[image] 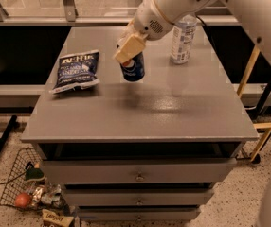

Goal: Move pepsi can near blue chip bag

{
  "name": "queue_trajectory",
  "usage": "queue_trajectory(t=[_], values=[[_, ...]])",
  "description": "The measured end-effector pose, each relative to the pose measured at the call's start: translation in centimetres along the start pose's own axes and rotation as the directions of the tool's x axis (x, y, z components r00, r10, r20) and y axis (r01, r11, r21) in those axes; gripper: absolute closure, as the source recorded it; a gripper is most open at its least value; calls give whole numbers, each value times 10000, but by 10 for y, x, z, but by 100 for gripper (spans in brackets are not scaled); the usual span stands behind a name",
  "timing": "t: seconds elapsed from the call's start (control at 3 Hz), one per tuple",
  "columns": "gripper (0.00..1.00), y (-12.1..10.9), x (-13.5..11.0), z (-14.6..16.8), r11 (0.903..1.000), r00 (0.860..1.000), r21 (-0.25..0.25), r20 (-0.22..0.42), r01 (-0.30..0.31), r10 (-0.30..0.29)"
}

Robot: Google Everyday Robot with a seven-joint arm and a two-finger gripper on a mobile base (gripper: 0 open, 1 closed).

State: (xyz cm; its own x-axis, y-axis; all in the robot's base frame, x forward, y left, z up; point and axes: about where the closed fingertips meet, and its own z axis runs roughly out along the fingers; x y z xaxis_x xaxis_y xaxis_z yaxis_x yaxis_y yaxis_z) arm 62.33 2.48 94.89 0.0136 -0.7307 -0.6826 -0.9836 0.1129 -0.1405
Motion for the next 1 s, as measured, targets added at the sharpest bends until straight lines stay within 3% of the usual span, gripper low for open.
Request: queue_trajectory(t=[0.33, 1.0], values=[[100, -15, -5, 29, 9982, 10000, -593, -25, -7, 5], [100, -18, -19, 72, 9899, 9998, -1416, 198, 118, -91]])
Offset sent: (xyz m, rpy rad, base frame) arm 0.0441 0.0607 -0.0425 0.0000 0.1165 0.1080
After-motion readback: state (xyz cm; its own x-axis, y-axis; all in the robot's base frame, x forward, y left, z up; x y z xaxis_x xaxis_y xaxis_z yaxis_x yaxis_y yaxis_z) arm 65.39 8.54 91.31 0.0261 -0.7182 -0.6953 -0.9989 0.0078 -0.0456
